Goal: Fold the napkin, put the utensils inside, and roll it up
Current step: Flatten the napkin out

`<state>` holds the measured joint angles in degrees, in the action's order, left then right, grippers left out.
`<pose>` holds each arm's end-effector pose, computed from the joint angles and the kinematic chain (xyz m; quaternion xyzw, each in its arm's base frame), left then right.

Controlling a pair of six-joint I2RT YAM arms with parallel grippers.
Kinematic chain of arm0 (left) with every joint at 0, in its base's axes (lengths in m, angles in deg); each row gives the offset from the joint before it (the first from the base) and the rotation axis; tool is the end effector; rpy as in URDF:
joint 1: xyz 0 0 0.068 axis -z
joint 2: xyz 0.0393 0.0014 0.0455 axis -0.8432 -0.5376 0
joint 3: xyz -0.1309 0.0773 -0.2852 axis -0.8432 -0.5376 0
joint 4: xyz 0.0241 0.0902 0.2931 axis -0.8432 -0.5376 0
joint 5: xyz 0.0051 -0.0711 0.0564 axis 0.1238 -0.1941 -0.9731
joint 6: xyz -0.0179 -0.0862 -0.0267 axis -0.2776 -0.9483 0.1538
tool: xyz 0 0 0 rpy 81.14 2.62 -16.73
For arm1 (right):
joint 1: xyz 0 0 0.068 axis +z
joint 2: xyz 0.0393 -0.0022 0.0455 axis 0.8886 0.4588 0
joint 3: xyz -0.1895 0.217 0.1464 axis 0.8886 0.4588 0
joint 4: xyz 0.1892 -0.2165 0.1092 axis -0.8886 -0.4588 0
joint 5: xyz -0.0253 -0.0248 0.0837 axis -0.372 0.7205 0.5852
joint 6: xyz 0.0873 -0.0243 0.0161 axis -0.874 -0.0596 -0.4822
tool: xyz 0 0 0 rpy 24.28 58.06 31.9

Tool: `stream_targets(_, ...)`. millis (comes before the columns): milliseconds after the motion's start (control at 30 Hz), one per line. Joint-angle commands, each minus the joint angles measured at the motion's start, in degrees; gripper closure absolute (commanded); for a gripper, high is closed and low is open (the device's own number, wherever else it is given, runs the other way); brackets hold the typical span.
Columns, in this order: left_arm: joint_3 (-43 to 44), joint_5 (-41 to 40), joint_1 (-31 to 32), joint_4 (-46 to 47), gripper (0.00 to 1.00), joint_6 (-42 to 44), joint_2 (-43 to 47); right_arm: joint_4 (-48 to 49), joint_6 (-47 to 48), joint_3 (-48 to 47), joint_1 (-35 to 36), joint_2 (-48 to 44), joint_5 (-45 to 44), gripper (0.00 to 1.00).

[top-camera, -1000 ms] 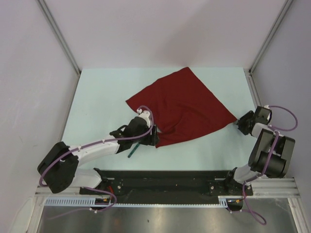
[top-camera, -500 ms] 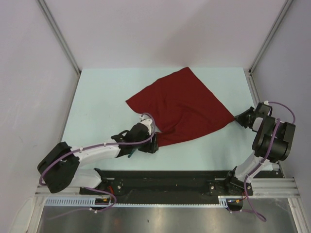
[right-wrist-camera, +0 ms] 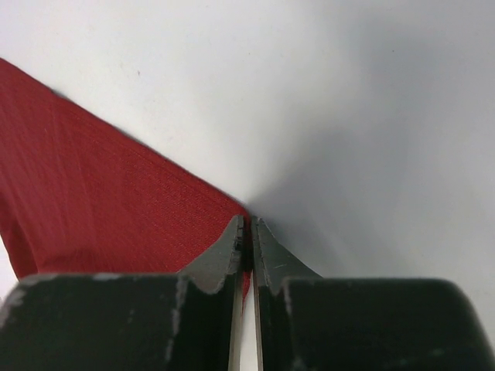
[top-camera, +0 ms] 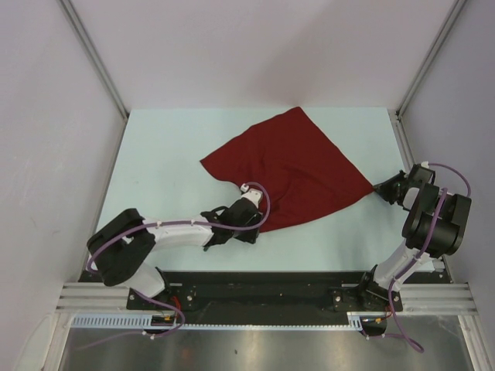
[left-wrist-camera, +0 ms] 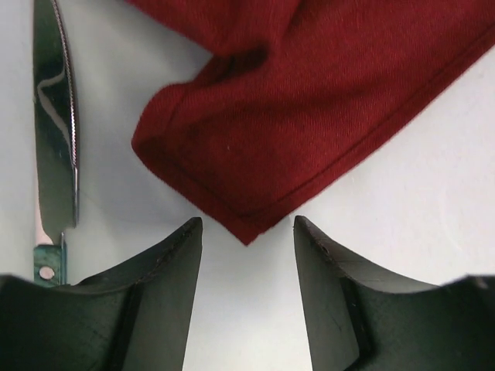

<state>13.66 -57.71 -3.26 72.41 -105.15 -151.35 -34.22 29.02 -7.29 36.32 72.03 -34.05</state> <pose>0.2111 -0.2692 0.1320 0.1887 0.9234 -0.1530 0.2972 0.3694 -0.1524 0.1119 0.3973 0.8211 0.1791 0.3686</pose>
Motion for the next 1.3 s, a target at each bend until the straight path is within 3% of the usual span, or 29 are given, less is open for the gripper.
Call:
stream_targets(0, 3.5, -6.9, 1.1, -5.2, 0.43, 0.5, -4.9, -1.5, 0.6, 0.3, -0.6, 0.5, 0.1, 0.92)
stream_targets(133, 4.5, -9.4, 1.2, -7.2, 0.49, -0.5, -8.2, -1.5, 0.6, 0.3, -0.6, 0.5, 0.6, 0.93)
stream_targets(233, 4.3, -10.4, 1.2, -7.9, 0.74, -1.6, -10.1, -1.3, 0.6, 0.4, -0.6, 0.1, 1.2, 0.96)
stream_targets(300, 3.2, -10.6, 1.2, -7.3, 0.85, -2.6, -9.9, -1.7, 0.7, 0.4, -0.6, -0.8, 1.5, 1.00)
stream_targets(333, 2.9, -11.0, 1.2, -7.2, 0.97, -3.2, -9.0, -2.2, 0.8, 0.5, -0.6, -1.3, 2.0, 1.00)
stream_targets(367, 2.6, -11.4, 1.2, -7.2, 1.00, -3.5, -8.3, -2.4, 0.9, 0.4, -0.4, -2.9, 2.2, 1.00)
stream_targets(467, 2.2, -15.6, 1.2, -7.0, 1.00, -3.7, -2.7, -4.9, 1.6, -0.4, 0.4, -6.2, 2.1, 1.00)
stream_targets(600, 8.7, -25.0, 1.2, -12.9, 1.00, -1.0, 6.7, -10.0, 2.7, -3.4, 2.7, -18.1, 0.1, 1.00)
stream_targets(800, 22.7, -37.9, -2.1, -18.1, 1.00, 10.4, 18.9, -22.3, 4.2, -12.2, 7.4, -35.2, -9.1, 1.00)
stream_targets(900, 28.9, -42.1, -3.4, -17.0, 1.00, 17.7, 24.5, -28.8, 5.5, -21.9, 10.0, -42.6, -13.6, 1.00)
stream_targets(1033, 36.0, -41.5, -3.4, -12.1, 1.00, 30.1, 30.5, -33.1, 6.6, -31.3, 12.4, -49.5, -17.0, 1.00)
stream_targets(1267, 49.0, -38.1, -3.2, -14.2, 1.00, 35.9, 35.4, -36.3, 8.4, -46.0, 12.9, -52.7, -19.4, 1.00)
